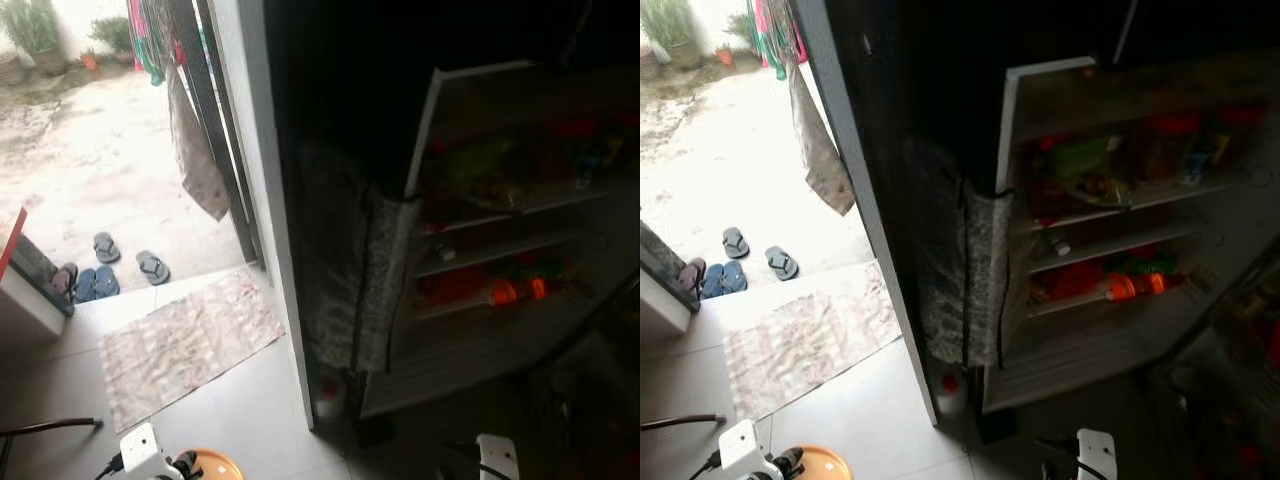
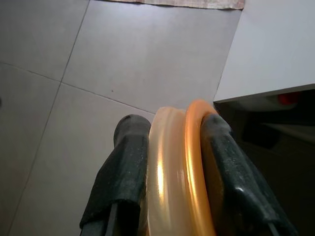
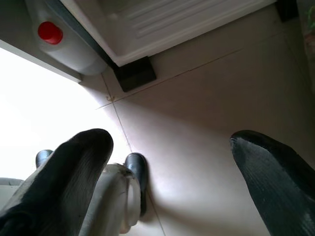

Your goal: Restocking fridge

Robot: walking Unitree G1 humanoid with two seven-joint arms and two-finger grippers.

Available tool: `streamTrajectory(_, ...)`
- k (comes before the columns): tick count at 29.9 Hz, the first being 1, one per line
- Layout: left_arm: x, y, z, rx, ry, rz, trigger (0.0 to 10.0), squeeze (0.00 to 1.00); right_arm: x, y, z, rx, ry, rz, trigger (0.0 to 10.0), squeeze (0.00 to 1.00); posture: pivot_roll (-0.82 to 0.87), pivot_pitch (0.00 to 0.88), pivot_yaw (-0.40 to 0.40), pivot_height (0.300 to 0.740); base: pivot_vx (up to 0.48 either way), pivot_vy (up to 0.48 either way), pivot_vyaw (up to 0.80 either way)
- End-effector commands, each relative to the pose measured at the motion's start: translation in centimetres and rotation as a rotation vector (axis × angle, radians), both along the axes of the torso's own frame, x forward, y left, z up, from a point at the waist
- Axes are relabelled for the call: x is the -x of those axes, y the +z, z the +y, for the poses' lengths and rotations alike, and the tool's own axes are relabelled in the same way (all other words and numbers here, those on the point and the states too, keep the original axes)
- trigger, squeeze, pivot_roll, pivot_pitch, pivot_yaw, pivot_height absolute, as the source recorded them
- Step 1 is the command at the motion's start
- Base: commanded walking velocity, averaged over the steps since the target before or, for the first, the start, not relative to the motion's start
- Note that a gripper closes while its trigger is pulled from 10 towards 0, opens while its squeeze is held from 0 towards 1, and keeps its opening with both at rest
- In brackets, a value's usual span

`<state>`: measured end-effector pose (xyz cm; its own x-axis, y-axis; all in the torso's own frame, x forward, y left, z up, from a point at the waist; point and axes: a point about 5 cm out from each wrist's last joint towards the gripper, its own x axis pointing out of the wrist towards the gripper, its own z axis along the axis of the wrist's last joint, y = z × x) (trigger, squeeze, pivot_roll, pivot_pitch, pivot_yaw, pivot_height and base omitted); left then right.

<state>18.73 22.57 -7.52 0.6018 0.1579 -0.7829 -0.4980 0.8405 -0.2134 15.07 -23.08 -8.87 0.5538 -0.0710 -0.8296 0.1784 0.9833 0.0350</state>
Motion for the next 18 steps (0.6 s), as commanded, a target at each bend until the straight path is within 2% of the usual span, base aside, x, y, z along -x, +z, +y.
streamTrajectory(1,0.79,-0.37,0.25,0.007,0.015,0.032,10.0,0.00,0.02,-0.11,0.38,-0.010,0.007,0.009,10.0,0.00,-0.03,0.034,0.029,0.740,0.000,-0.240,0.00)
streamTrajectory(18,1.08,-0.51,0.23,0.007,0.013,0.040,10.0,0.00,0.13,-0.10,0.14,-0.002,0.004,0.010,10.0,0.00,-0.03,0.036,0.029,0.740,0.000,-0.269,0.00)
